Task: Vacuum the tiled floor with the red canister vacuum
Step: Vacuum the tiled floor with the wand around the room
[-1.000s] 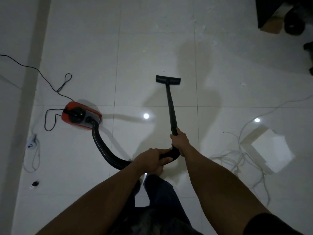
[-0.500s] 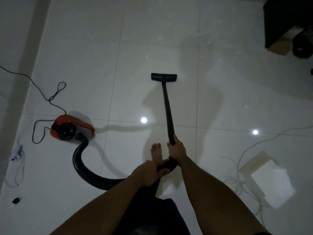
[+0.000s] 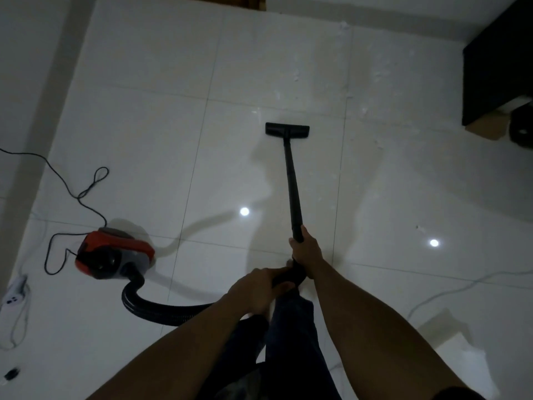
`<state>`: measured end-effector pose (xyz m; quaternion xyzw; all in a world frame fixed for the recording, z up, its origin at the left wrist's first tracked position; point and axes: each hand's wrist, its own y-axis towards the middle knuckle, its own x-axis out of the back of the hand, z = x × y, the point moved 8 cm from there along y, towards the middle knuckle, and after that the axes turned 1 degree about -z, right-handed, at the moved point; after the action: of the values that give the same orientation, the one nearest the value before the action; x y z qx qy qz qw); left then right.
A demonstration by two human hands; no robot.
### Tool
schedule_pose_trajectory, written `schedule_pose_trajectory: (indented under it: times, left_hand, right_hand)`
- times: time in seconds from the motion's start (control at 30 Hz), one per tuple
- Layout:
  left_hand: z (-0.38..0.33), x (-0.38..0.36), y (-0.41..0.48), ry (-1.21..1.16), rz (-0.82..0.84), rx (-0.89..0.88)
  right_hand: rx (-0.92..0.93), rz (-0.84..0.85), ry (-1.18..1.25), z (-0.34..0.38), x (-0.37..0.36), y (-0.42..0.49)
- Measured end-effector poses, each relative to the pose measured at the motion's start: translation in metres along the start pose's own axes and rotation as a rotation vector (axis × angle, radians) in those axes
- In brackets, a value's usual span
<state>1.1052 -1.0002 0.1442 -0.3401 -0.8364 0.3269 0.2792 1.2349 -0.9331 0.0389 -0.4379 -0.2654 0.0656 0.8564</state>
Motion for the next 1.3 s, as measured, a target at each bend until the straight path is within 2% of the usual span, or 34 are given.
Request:
schedule_pose_trajectory:
  times: [0.17, 0.27, 0.4, 0.7, 0.87, 1.1, 1.3]
  left_hand:
    - [-0.027, 0.056, 0.048, 0.009, 0.018, 0.016]
    - [-0.037, 0.098, 0.081, 0.029, -0.025, 0.025]
    - [-0.045, 0.148, 0.119, 0.037, -0.024, 0.092]
    - [-0.099, 0.273, 0.194, 0.014, -0.103, 0.06]
    - [-0.117, 0.339, 0.236, 0.001, -0.084, 0.016]
    - [-0.095, 0.451, 0.284, 0.09, -0.116, 0.052]
    - [-0.081, 0.526, 0.314, 0.017, -0.076, 0.043]
  right_hand:
    - [-0.009, 0.02, 0.042, 0.052, 0.025, 0.053]
    - [0.014, 0.027, 0.045, 0.096, 0.036, 0.088]
    - [0.027, 0.043, 0.046, 0.147, 0.052, 0.125]
    - [0.059, 0.03, -0.003, 0.268, 0.099, 0.219]
    - [0.019, 0.029, 0.032, 0.33, 0.108, 0.266]
    - [0.002, -0.023, 0.081, 0.426, 0.096, 0.326]
    - [0.002, -0.11, 0.098, 0.495, 0.09, 0.365]
